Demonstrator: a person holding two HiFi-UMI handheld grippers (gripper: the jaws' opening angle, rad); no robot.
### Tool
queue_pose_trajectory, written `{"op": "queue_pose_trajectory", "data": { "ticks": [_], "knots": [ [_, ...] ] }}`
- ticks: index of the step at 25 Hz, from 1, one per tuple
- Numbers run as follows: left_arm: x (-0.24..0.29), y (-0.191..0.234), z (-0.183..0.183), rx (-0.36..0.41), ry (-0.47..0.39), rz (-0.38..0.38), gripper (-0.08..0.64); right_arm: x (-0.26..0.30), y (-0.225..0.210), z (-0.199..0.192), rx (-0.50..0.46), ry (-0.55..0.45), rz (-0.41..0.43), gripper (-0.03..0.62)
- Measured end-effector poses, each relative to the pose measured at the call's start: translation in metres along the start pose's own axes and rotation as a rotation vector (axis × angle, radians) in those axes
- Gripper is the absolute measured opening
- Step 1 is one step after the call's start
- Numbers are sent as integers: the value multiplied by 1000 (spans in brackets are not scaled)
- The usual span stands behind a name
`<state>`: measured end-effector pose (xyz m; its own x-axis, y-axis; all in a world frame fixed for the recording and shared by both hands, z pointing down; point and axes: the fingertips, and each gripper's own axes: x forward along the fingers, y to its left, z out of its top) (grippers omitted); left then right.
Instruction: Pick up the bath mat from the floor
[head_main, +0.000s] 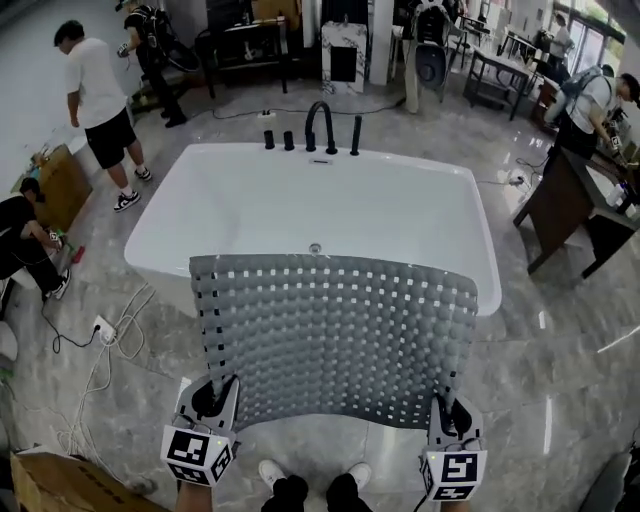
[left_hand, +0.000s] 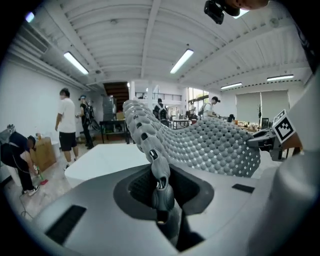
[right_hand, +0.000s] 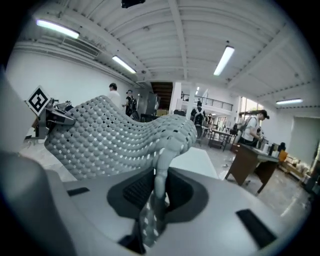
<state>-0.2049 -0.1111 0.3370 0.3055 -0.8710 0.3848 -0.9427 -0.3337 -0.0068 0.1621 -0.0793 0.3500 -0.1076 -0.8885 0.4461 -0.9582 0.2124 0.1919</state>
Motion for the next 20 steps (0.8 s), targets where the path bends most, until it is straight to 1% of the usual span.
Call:
{"op": "queue_pose_trajectory", "data": {
  "ticks": [2,4,7,10,12,15,20],
  "knots": [
    [-16,-1,55,12,-64,9,69,-20,-16,52,6,-59,-20,81],
    [-29,-3,101,18,-120,17,69,-36,-29,97,11,-113,-37,81],
    [-51,0,152,39,-179,17,69,-61,-31,149,10,-178,-56,81],
    [-66,0,193,69,-254,25,69,-80,-35,186,13,-254,-85,81],
    [-74,-3,209,79,-295,30,69,-90,-36,200,25,-298,-97,81],
    [-82,-4,224,102,-334,33,69,-100,-35,212,39,-344,-106,81],
    [-85,-6,226,116,-342,19,69,-109,-32,221,35,-368,-120,81]
  ]
}}
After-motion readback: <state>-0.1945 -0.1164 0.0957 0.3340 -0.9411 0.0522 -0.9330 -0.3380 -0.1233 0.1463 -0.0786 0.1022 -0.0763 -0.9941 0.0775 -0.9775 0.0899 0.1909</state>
